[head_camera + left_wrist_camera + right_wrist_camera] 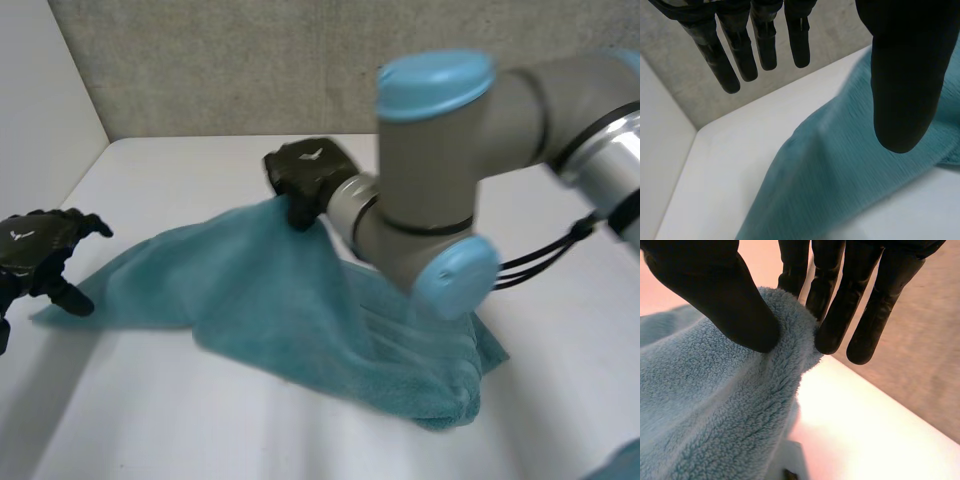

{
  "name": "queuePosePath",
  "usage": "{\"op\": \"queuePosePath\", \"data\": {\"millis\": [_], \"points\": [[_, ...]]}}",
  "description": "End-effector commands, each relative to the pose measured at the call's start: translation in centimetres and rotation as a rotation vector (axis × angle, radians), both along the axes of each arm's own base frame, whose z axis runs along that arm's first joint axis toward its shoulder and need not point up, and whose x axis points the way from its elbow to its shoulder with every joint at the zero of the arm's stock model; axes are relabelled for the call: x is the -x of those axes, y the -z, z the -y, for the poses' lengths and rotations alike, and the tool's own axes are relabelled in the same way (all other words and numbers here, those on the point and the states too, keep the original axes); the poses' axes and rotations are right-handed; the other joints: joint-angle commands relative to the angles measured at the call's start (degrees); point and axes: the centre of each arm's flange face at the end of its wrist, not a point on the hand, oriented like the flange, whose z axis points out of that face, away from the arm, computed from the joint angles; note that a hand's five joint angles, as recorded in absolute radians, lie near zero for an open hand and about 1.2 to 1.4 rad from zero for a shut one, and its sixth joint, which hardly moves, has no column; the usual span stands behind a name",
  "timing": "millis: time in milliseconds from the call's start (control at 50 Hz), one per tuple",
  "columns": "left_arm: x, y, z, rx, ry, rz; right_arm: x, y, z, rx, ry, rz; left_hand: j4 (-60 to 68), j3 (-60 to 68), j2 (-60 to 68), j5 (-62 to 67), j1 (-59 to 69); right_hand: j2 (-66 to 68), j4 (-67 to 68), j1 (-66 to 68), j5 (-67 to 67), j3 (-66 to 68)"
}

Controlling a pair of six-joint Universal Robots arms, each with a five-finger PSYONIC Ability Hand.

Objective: Fold the laundry

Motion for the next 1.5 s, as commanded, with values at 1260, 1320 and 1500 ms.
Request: {"op": "queuePosePath", "data": {"millis": [1260,1320,1500], "points": [[14.2,-0.4,13.8,0.439,0.260,-0.014,7.6,-3.2,1.5,0.254,0.060,0.039,58.8,58.2,58.4,59.1,57.4,13.0,11.9,23.9,13.9,12.3],[15.1,-6.1,14.1,0.675,0.242,-0.061,7.1,-8.6,5.0,0.491,0.192,0.120,58.8,58.2,58.4,59.1,57.4,13.0,11.9,23.9,13.9,12.3],[15.4,-18.5,10.7,1.018,0.169,-0.221,8.3,-18.8,3.9,0.934,0.316,0.412,58.8,58.2,58.4,59.1,57.4,13.0,11.9,23.9,13.9,12.3]]}}
